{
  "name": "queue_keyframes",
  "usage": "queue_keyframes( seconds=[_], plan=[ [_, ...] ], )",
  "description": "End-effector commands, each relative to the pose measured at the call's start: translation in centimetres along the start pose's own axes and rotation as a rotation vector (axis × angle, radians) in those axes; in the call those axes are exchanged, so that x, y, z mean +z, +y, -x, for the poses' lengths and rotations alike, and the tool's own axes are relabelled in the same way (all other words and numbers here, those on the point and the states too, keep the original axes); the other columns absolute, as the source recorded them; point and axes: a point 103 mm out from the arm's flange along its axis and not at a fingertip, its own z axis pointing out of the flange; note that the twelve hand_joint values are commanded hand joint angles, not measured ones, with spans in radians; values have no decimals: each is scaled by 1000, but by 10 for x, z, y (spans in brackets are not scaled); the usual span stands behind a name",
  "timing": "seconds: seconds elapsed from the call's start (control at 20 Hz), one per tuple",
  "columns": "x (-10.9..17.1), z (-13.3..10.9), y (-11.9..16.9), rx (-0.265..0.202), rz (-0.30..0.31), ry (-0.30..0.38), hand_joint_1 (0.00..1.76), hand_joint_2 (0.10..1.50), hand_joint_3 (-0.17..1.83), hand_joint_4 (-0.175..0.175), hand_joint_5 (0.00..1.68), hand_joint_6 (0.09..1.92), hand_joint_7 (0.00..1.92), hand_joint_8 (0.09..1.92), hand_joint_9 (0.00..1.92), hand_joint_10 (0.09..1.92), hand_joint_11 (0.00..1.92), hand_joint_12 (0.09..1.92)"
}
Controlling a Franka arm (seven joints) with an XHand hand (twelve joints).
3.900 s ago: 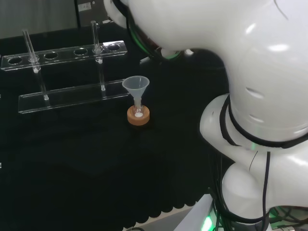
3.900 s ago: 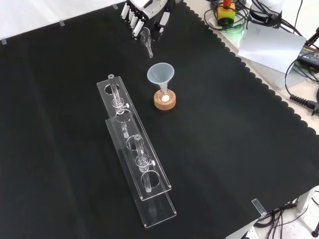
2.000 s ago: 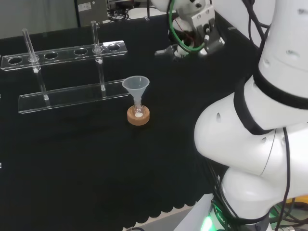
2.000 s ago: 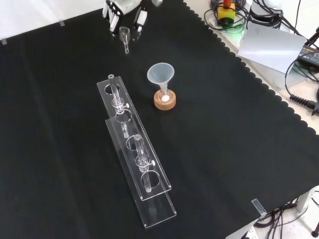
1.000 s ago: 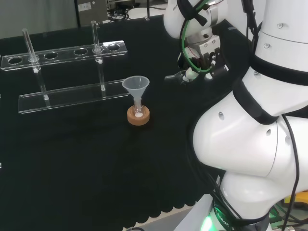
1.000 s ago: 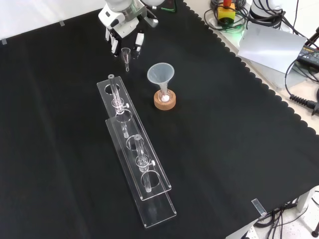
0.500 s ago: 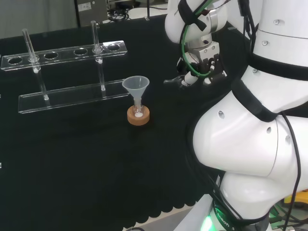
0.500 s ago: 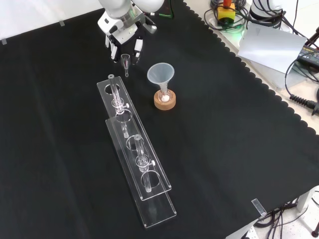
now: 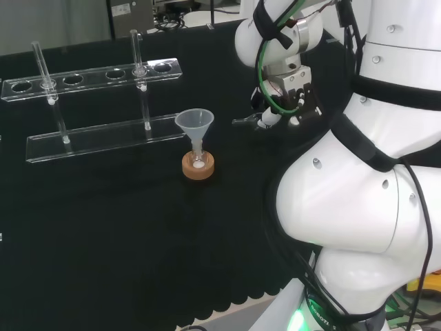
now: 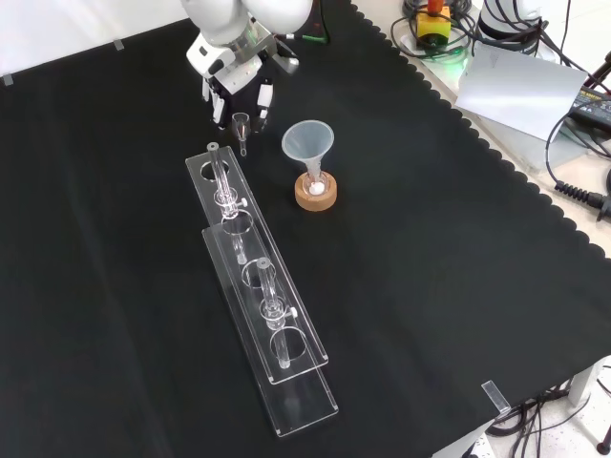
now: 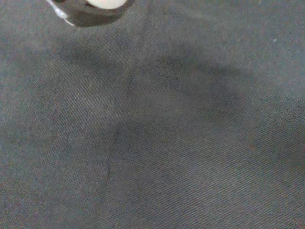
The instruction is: Put the weighing funnel back on the table.
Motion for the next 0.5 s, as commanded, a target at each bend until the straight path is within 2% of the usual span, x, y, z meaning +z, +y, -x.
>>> queue_keyframes(
  seconds=[0.05,0.5],
  plan=[
    [10,-3,6,-6,-9,8,1044,942,293,175,1047,945,1173,425,1358,87,975,919],
    [20,-2,12,-4,-25,22,1044,939,299,175,1046,948,1171,427,1358,87,974,920]
  ],
)
